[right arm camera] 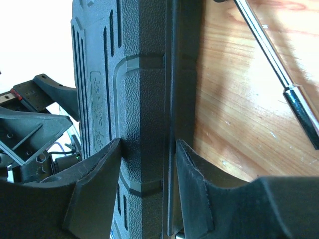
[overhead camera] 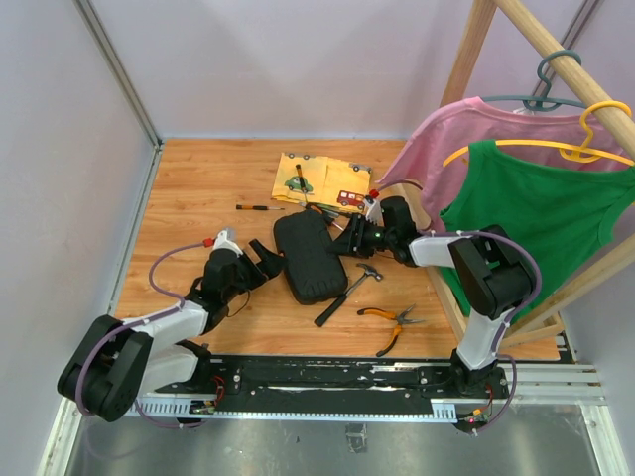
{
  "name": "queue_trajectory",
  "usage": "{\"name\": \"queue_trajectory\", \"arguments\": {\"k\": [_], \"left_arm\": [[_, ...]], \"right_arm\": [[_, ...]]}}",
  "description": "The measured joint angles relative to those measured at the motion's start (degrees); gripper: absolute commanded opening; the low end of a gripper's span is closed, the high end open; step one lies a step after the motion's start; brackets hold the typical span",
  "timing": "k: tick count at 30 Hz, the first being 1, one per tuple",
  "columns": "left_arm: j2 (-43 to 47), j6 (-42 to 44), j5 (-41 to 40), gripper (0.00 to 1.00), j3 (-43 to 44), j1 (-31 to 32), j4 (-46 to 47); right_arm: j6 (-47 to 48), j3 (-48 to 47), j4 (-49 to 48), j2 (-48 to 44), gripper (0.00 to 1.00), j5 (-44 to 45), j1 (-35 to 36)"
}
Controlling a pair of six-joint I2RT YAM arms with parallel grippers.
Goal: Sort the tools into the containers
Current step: Move the storage box to the center of the board, then open the storage box at the center of the board.
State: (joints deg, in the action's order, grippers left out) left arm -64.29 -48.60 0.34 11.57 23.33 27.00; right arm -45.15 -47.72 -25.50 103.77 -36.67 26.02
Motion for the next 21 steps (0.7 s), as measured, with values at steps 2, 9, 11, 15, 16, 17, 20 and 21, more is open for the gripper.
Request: {"name": "queue_trajectory", "arguments": {"k": [2,9,11,15,16,17,20,21], "left_arm": [[-1.3,-0.5,0.7,0.97,0.2,0.0,1.4],[-7.3,-2.1,3.5,0.94,1.2,0.0,5.8],[-8.6,-2.3,4.2,0.94,1.9,0.0,6.4],[-10.7,-3.0,5.9,0.94,3.5,0.0,7.5],[-11.1,-3.1,6.4,0.94,3.8,0.0,7.8],[-11.6,-3.4,6.8,0.94,4.1,0.0,8.1],[-13.1,-4.1,7.9,0.93,4.6,0.0,9.4],[-13.6,-4.4,8.4,0.93,4.6,0.0,9.9]], "right_arm": [[-0.5,0.5,-0.9,0.1,0.46,-0.7,-0.5],[-1.5,1.8,-3.1,0.2,0.44,-2.3,-2.2],[-1.6,2.0,-3.5,0.5,0.43,-2.7,-2.4],[-2.5,2.4,-4.9,1.0,0.42,-3.9,-3.2],[-2.7,2.6,-5.3,1.2,0.42,-4.2,-3.4],[-2.9,2.7,-5.6,1.3,0.42,-4.4,-3.5],[-3.3,2.8,-6.3,1.6,0.42,-4.9,-3.7],[-3.3,2.9,-6.5,1.6,0.42,-5.0,-3.7]]}}
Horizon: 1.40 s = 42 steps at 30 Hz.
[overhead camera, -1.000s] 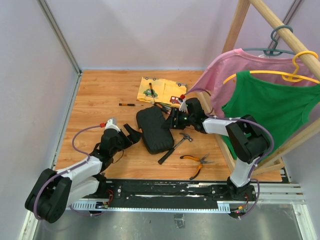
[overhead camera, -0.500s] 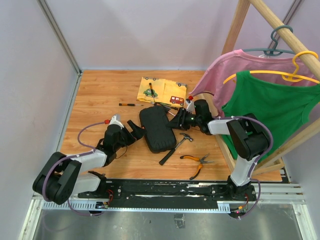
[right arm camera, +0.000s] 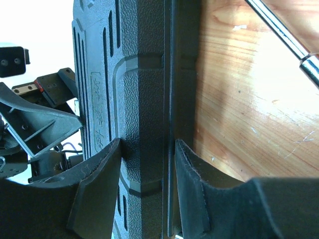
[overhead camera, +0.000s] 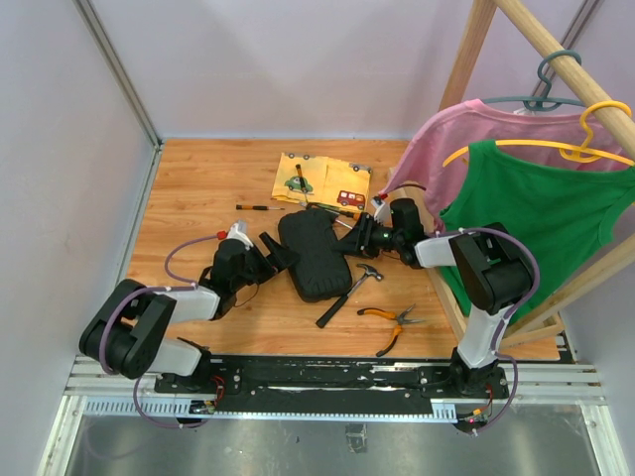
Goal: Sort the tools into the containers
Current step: Open the storage box at the center of the board.
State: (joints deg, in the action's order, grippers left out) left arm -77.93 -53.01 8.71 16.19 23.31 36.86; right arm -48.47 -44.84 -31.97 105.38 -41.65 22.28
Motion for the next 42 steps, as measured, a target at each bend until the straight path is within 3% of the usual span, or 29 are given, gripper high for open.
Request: {"name": "queue_trajectory", "arguments": {"k": [15,21,33,42], "left_arm": [[-10.7,-6.3,7.1,0.85,0.2,0.0,13.1],[-12.1,-7.6,8.1,0.71,-0.2,-0.1,16.4],[-8.3,-6.4,7.5,0.46,1.0,-0.2,9.6],[-6.3,-4.2,6.8,0.38,4.2,-0.2,2.0]], "right_arm": [[-0.4,1.0,-1.7,0.1,0.41,-1.0,-1.4],[-0.5,1.1,-1.8,0.1,0.41,-1.1,-1.6],[-0.5,1.4,-2.1,-0.1,0.40,-1.2,-1.8],[-0.4,1.4,-1.8,-0.4,0.40,-0.8,-1.9]]}}
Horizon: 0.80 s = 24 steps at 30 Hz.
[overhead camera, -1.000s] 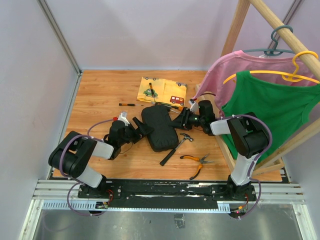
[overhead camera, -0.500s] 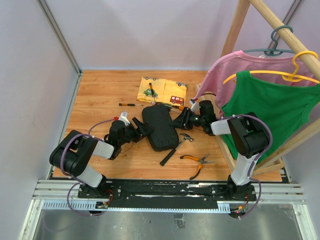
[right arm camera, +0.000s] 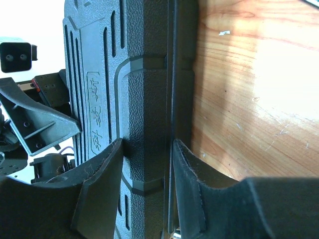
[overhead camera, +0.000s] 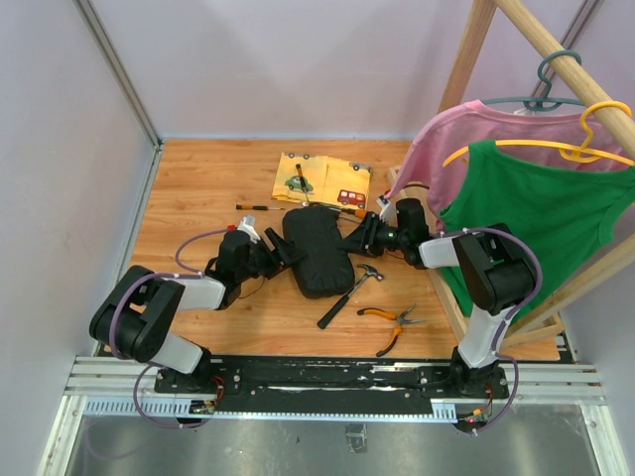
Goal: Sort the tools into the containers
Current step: Open the storage box at the center of the board.
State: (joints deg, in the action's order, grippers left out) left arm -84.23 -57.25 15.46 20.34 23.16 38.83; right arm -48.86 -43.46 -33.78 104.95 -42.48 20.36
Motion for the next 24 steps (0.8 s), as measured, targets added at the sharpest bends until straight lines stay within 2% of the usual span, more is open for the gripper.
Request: {"name": "queue_trajectory", "arguments": {"k": [20,24], "left_arm": [[1.6,6.3,-4.0,0.35,8.5,0.5,-15.0],[1.8,7.3,-4.8,0.31,9.3,0.7,-16.3]], "right_arm": [[1.3,-1.4,2.3,-0.5,0.39,1.7,0.0],[1.6,-1.7,2.8,-0.6,0.39,2.0,0.0]]}}
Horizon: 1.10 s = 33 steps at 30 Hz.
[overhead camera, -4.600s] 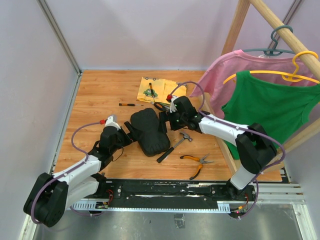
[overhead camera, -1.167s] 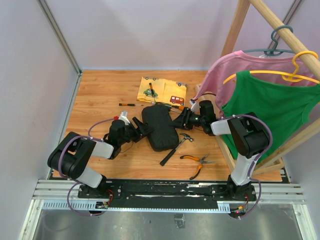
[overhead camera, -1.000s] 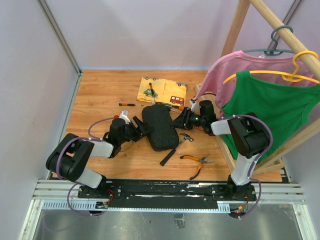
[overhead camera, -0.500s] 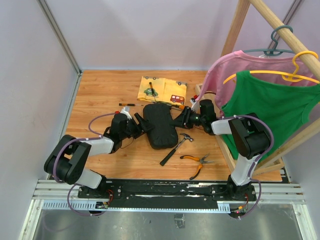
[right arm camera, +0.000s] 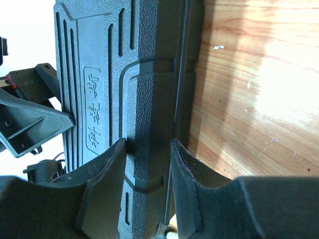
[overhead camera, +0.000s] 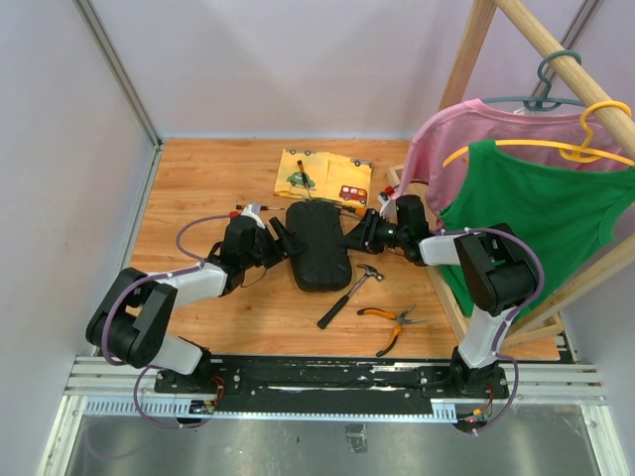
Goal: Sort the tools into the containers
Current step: Open the storage box at the center of the board.
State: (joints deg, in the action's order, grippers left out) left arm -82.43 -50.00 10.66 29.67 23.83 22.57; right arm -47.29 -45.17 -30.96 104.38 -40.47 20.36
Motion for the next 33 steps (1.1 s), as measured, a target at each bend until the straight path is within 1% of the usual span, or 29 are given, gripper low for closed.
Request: {"name": "queue_trajectory", "arguments": {"k": [2,8,11,15,23,33], "left_arm": [[0.1,0.3,-0.3,0.29,0.2,0.1,-0.5],[0.1,1.6,-2.3,0.28,2.1,0.7,-3.2],[0.1,2.6,-4.3,0.27,3.3,1.1,-5.1],[-1.0,6.1,-9.6,0.27,4.1,1.4,-8.6],[-0.8,8.9,-12.0,0.28,5.7,2.3,-10.8],[1.6,9.9,-15.7,0.41,6.2,3.0,-13.9]], "right_arm": [[0.2,-0.1,0.2,0.0,0.38,0.0,0.0],[1.2,-0.8,1.3,0.0,0.38,0.4,0.1],[1.5,-1.1,1.9,-0.1,0.38,0.8,0.2],[2.4,-1.6,2.3,-0.3,0.38,1.2,0.9],[2.9,-1.9,3.2,-0.5,0.38,1.4,0.9],[3.6,-2.2,4.0,-0.6,0.38,1.6,1.0]]}}
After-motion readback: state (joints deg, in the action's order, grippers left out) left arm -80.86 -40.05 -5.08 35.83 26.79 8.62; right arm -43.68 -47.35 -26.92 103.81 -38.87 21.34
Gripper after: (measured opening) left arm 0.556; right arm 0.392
